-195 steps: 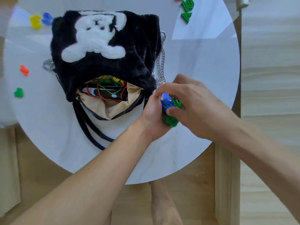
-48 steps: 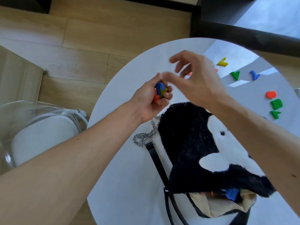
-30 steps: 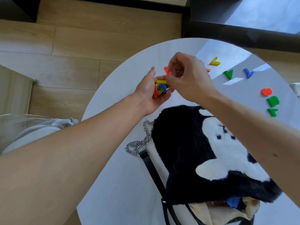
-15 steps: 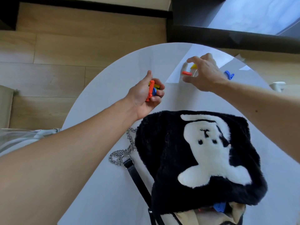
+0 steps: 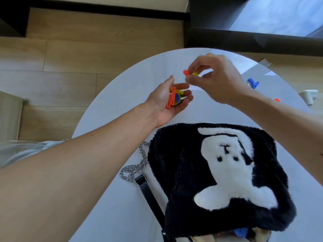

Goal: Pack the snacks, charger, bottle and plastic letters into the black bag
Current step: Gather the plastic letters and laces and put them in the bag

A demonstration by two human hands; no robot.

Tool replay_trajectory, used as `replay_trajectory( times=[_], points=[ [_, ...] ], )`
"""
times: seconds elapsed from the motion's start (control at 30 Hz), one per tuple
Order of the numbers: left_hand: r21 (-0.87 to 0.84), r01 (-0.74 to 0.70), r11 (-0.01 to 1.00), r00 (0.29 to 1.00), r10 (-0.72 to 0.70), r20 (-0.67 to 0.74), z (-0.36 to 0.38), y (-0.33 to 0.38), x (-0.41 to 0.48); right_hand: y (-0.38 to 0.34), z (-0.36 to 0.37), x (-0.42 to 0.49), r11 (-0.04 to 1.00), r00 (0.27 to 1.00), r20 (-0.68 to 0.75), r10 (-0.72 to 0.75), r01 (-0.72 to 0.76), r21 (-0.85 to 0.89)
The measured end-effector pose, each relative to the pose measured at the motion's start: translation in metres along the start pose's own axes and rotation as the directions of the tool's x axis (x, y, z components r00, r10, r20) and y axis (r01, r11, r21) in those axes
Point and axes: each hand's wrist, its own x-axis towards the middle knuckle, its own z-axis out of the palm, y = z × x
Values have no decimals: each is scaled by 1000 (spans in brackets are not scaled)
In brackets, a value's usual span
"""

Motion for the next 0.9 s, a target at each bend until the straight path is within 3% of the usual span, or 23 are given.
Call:
replay_trajectory(
  times=[0.07, 0.17, 0.23, 0.3, 0.4, 0.47, 0.53, 0.7, 0.8, 0.9],
  points=[
    [-24, 23, 999, 998, -22, 62, 6, 1, 0, -24, -3, -13, 994, 990, 99, -103, 106, -20],
    [-66, 18, 998, 993, -10, 119, 14, -1, 2, -36, -2, -31, 986, 982, 137, -128, 141, -88],
    [-71, 3, 998, 995, 4, 95, 16, -2, 3, -34, -2, -39, 988, 985, 92, -147, 151, -40],
    [-48, -12, 999, 999, 14, 42, 17, -2, 6, -22, -5, -43, 991, 993, -55, -109, 113, 71],
    [-13, -11, 1000, 1000, 12, 9, 17, -3, 9, 22, -12, -38, 992, 948, -292, 127, -129, 14],
    [5, -10, 1000, 1000, 10, -1, 18, -5, 9, 58, -15, -33, 917, 908, -260, 327, -372, -146],
    [14, -8, 1000, 1000, 8, -6, 22, -9, 10, 85, -12, -31, 840, 882, -169, 439, -470, -272],
    [46, 11, 999, 1000, -11, -17, 36, -18, 9, 104, 0, -32, 872, 914, -165, 372, -405, -275],
    [107, 15, 994, 1000, -13, -24, 46, -19, 6, 76, -7, -34, 920, 899, -226, 375, -391, -32],
    [169, 15, 985, 1000, -19, 20, 62, -20, 1, 19, -23, -54, 971, 951, -256, 175, -123, 207]
  ],
)
